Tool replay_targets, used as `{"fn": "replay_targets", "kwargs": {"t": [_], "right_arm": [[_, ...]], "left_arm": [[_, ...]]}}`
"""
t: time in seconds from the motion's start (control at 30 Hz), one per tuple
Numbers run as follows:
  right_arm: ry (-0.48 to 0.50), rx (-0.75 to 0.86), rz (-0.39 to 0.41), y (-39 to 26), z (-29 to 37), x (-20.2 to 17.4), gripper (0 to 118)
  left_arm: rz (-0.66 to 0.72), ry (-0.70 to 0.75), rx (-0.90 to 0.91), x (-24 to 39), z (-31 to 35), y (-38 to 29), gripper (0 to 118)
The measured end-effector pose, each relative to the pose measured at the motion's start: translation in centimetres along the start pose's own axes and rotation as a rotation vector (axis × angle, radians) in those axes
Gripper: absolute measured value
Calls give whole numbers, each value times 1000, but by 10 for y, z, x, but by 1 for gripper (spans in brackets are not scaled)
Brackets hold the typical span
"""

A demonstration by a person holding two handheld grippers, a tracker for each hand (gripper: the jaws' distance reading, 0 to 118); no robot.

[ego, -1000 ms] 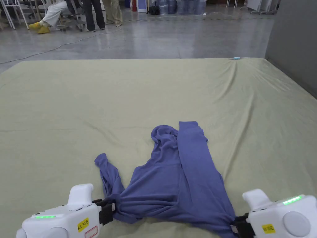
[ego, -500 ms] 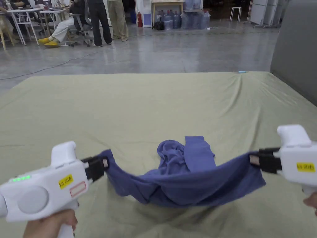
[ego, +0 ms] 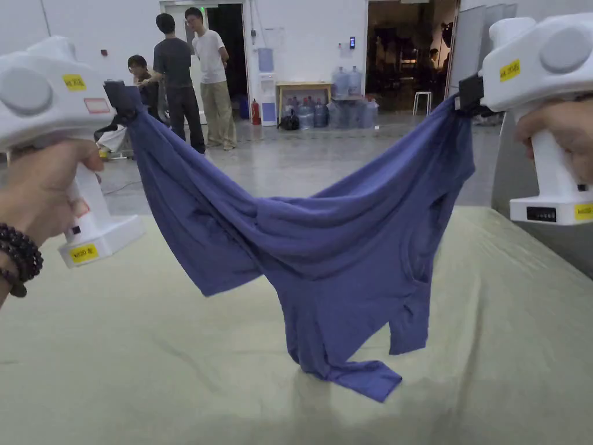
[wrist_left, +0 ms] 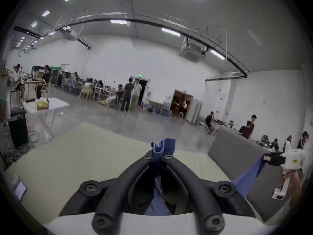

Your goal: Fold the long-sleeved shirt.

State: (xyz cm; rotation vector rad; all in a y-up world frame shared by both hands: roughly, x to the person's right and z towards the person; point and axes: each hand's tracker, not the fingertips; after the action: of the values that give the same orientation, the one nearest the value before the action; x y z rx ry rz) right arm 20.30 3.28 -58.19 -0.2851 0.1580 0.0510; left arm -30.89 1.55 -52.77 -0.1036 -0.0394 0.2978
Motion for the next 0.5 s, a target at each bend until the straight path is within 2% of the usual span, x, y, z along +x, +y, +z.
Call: {"fn": "replay_targets", "kwargs": {"t": [0.13,0.23,0.37,0.5], "right_arm": [[-64,70,-17,48,-1,12,3],[-122,64,2,64,-1,20,3],[-123,49,-60,50,-5,36,3],[-126,-13,-93,4,-24,45,3]], "left_arm": [[-41,68,62,6,-9,44,0],[-51,80,88,5,-10,54,0],[-45,79,74,0,-20,44,0],[-81,75,6,-5,-33,1,0]]}}
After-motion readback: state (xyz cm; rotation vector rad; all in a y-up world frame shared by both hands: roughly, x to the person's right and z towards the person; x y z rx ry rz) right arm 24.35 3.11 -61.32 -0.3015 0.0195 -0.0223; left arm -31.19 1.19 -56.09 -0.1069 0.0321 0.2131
